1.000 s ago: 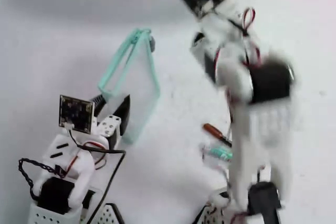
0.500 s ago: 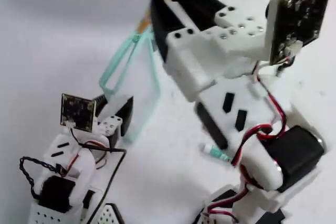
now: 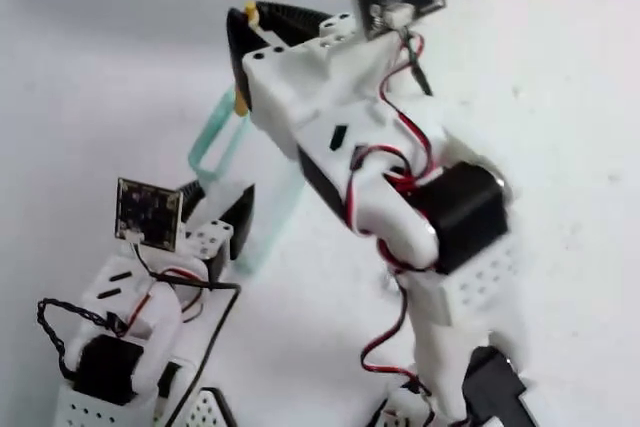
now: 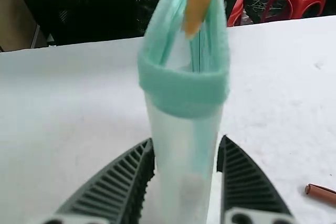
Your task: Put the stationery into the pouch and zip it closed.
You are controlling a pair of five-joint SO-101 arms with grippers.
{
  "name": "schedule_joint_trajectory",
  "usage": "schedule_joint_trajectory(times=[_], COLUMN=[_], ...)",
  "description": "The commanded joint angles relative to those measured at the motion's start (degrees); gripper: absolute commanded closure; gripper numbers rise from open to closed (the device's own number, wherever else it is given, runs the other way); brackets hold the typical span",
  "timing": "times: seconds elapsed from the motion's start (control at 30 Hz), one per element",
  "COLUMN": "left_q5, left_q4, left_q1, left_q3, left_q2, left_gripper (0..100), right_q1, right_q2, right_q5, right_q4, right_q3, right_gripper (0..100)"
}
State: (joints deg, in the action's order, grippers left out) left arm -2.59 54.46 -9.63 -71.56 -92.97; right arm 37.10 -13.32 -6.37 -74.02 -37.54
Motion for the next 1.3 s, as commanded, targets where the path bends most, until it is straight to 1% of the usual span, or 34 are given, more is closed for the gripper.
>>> schedule_joint_trajectory(times=[0.0, 0.1, 0.13, 0.2, 0.3, 0.33, 0.37, 0.47, 0.57, 0.67, 0.73, 0.87, 0.97, 1.03, 1.07, 1.13, 1.2, 1.27], left_q5=[-0.53, -0.53, -0.53, -0.53, -0.53, -0.53, -0.53, -0.53, -0.53, -0.53, -0.53, -0.53, -0.53, -0.53, -0.53, -0.53, -0.53, -0.53], left_q4=[-0.97, -0.97, -0.97, -0.97, -0.97, -0.97, -0.97, -0.97, -0.97, -0.97, -0.79, -0.62, -0.62, -0.62, -0.70, -0.70, -1.14, -2.02], left_q1=[-0.13, -0.13, -0.13, -0.13, -0.13, -0.04, -0.04, -0.04, -0.04, -0.04, -0.04, -0.04, -0.04, -0.04, -0.04, -0.04, -0.04, -0.04], left_q3=[0.26, 0.26, 0.26, 0.26, 0.26, 0.26, 0.26, 0.26, 0.18, 0.18, 0.18, 0.18, 0.18, 0.18, 0.18, 0.09, -0.70, -1.41], left_q2=[-0.31, -0.31, -0.31, -0.31, -0.31, -0.31, -0.31, -0.31, -0.31, -0.31, -0.31, -0.31, -0.31, -0.31, -0.31, -0.31, -0.31, -0.31], left_gripper=[80, 80, 80, 80, 80, 80, 80, 80, 80, 80, 80, 80, 80, 80, 80, 80, 80, 80], right_q1=[0.57, 4.26, 5.76, 7.96, 8.04, 7.34, 5.93, 0.04, -9.36, -19.65, -26.07, -36.79, -43.38, -46.99, -48.48, -51.03, -53.05, -53.85], right_q2=[2.24, 5.32, 5.93, 5.67, 3.38, 2.07, 0.48, -4.44, -7.78, -8.13, -8.04, -8.13, -8.13, -8.13, -8.13, -8.13, -8.13, -8.04], right_q5=[1.23, 8.26, 10.29, 11.60, 11.87, 11.96, 11.96, 12.04, 12.04, 12.40, 16.70, 34.20, 48.18, 54.86, 56.53, 57.14, 57.32, 57.76], right_q4=[-0.57, -2.59, -4.00, -6.11, -6.46, -6.37, -6.46, -6.81, -9.45, -13.32, -14.90, -14.55, -9.89, -3.65, 0.40, 9.54, 18.07, 24.22], right_q3=[2.37, 3.87, 3.87, 3.87, 3.87, 3.87, 3.87, 4.40, 4.48, 5.45, 8.79, 23.03, 39.91, 52.04, 57.58, 66.55, 73.41, 78.24], right_gripper=[98.1, 97.4, 95.0, 85.1, 68.1, 65.9, 65.9, 69.7, 72.4, 72.9, 72.9, 72.9, 72.9, 72.9, 72.9, 72.9, 72.9, 72.9])
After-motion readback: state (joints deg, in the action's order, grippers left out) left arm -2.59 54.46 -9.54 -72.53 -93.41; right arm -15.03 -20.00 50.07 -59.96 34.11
